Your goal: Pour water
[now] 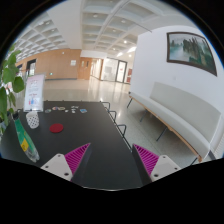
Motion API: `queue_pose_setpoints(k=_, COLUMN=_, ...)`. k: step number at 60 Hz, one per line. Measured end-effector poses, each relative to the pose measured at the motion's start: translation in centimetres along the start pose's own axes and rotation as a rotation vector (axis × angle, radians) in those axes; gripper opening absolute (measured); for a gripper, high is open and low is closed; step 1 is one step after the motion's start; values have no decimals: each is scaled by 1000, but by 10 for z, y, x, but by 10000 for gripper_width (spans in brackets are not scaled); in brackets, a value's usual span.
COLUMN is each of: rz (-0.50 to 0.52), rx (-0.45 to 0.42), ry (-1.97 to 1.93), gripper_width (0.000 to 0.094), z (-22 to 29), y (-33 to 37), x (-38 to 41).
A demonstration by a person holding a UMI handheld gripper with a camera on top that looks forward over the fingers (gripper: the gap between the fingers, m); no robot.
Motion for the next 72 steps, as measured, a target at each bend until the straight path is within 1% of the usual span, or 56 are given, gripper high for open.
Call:
queue_pose_setpoints(k=12, rz=3, rx=62, ry=26, gripper_width=845, z=-37, y=14, x=4)
queue_pose_setpoints(k=25, rz=35, rx=86, ry=92, gripper_width=842, z=-80, y=66, x=21)
queue_pose_setpoints(k=31, rz=95, rx=67, ry=102, gripper_width=846, z=-90, y=95, x=56)
queue_pose_setpoints(k=37, rz=176, rx=35, ry=101, gripper_width=844, z=-90, y=127, x=115)
queue_pose_setpoints(k=47, rz=291, rx=-21, ry=77, gripper_width=841, z=-73, y=134, x=216)
queue_pose_setpoints(k=55, rz=296, rx=-92, ry=36, gripper_width=839, z=-48, y=108, x=274)
queue_pose_setpoints(k=60, rz=279, rx=-99, ry=0, gripper_width=840, z=-36, y=85, x=299)
queue_pose_setpoints(k=65, rz=253, rx=-93, ry=-27, gripper_width=809, z=-32, y=58, x=315)
queue_pose_setpoints(k=66, rz=249, rx=-94, ry=-32, gripper_width=795, z=-37, y=56, x=309)
queue_pose_setpoints(k=70, rz=233, rx=-105, ry=-53, gripper_width=728, z=-31, y=41, x=323)
queue_pose_setpoints(k=72, rz=227, rx=-119, ry=-62, gripper_width=570, z=-29, y=38, x=323)
Point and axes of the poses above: the point between the fingertips, and its own axes, seen from behind it with the camera up: x to the left, z up, y backward, against the way the camera looks, the point moved 2 cm from there along y, backward, against the way the camera looks, and after that the axes turned 11 degrees about -z, right-handed, at the moved point
